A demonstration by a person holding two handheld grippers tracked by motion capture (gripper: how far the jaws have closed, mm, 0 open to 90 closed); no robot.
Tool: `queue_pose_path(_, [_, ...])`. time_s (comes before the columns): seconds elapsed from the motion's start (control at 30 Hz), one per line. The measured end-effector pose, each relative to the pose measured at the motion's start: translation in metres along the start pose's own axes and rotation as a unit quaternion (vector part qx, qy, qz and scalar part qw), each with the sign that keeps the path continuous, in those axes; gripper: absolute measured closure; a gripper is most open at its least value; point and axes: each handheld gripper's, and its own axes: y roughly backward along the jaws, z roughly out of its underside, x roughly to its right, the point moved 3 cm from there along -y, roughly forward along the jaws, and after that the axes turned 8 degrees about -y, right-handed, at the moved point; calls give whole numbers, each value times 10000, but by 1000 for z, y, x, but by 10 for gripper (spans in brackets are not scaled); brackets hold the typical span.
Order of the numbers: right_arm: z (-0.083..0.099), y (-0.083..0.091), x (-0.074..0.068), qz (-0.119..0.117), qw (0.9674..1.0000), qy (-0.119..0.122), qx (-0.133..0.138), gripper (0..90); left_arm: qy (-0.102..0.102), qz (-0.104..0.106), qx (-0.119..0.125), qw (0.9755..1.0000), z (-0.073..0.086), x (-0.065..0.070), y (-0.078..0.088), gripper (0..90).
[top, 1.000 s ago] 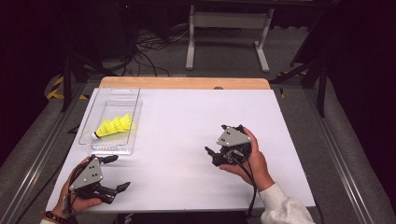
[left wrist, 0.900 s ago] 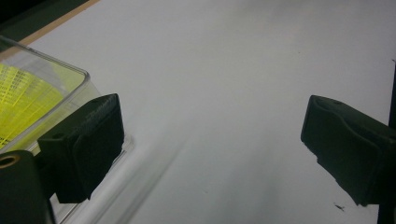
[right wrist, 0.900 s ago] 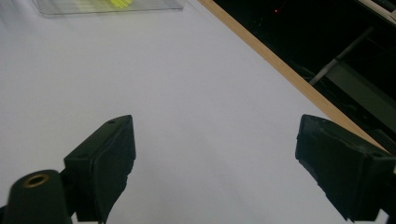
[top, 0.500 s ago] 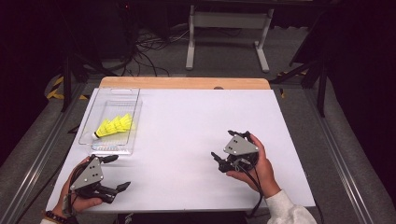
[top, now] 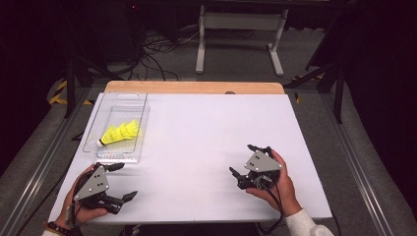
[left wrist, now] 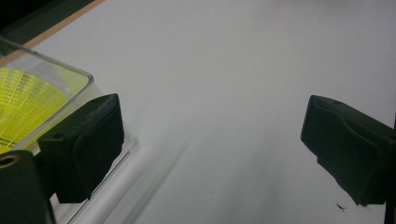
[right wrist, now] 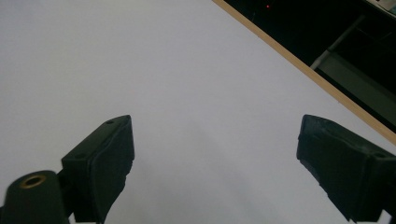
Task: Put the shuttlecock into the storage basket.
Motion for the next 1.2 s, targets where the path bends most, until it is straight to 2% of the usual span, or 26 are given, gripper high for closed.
queue_pose_path(0.23, [14, 6, 1, 24, 10000, -9, 71, 114, -10, -13, 17, 10000, 0, 0, 1, 68])
queue_pose_path(0.53, [30, 17, 10, 118, 9994, -207, 257, 94, -22, -36, 7, 10000, -1, -1, -1, 68])
queue_pose_path(0.77, [45, 24, 15, 242, 9991, -292, 192, 88, -35, -50, 69, 10000, -3, -3, -2, 67])
queue_pose_path(0.87, [51, 27, 15, 205, 9988, -380, 214, 88, -8, -58, 94, 9999, -4, -6, -4, 67])
queue_pose_path(0.9, [54, 28, 15, 197, 9988, -422, 173, 88, 17, -51, 125, 9999, -4, -7, -4, 67])
queue_pose_path(0.93, [60, 29, 17, 172, 9978, -614, 163, 88, -3, -49, 138, 9999, -5, -8, -5, 68])
queue_pose_path(1.0, [62, 28, 18, 170, 9977, -639, 139, 88, -23, -41, 136, 9999, -5, -8, -6, 67])
queue_pose_path(1.07, [66, 27, 18, 236, 9981, -570, 41, 86, -112, -29, 105, 9999, -7, -8, -7, 67])
queue_pose_path(1.13, [68, 28, 16, 235, 9985, -501, -5, 83, -114, -25, 132, 9998, -9, -8, -8, 66])
queue_pose_path(1.2, [68, 31, 19, 214, 9973, -691, 123, 86, -90, -3, 131, 9999, -9, -7, -10, 67])
